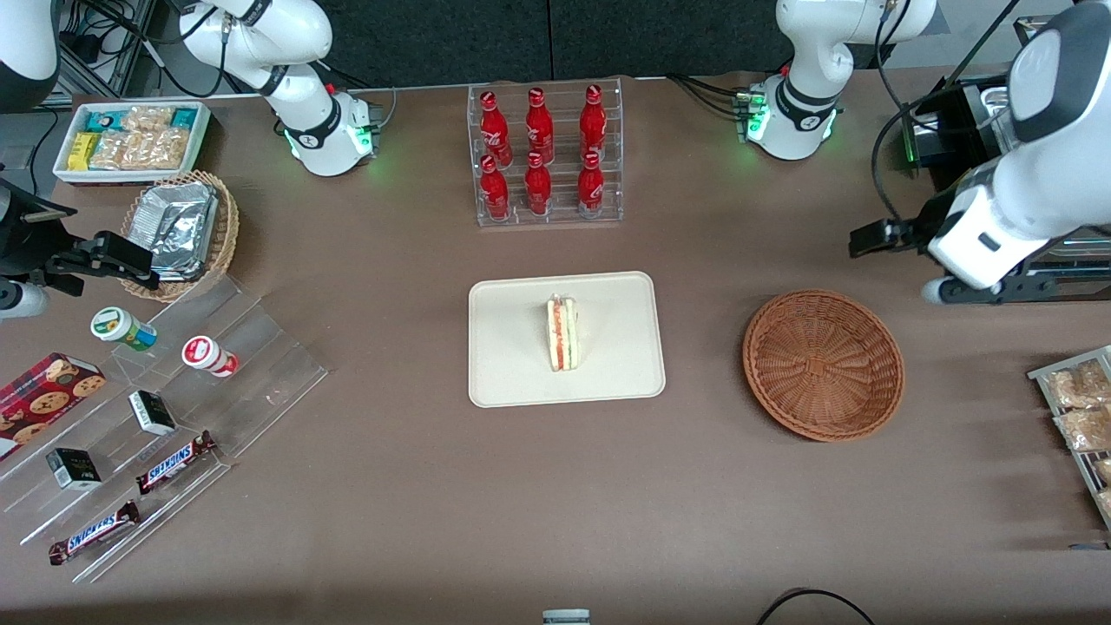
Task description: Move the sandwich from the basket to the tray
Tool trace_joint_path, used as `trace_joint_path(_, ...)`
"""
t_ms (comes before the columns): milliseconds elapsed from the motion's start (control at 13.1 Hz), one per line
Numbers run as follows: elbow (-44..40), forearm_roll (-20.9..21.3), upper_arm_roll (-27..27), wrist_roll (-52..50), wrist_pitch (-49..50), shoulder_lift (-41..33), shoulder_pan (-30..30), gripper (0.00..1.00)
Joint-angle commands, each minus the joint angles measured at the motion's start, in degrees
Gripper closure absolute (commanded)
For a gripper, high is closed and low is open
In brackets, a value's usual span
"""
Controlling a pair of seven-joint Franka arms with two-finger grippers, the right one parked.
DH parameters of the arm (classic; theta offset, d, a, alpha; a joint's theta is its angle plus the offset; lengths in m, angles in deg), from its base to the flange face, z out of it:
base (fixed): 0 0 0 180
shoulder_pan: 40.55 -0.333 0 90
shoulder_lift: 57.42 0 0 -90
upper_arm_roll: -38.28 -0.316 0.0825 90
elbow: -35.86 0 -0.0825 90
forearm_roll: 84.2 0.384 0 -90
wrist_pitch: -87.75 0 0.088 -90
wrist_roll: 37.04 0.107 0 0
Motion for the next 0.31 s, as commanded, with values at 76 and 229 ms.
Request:
trace_joint_path(76,1.6,3.2,2.0,0.4,1.7,-4.9,-1.8,0.00)
trace_joint_path(229,1.7,3.8,1.1,0.6,2.3,-6.9,-1.8,0.00)
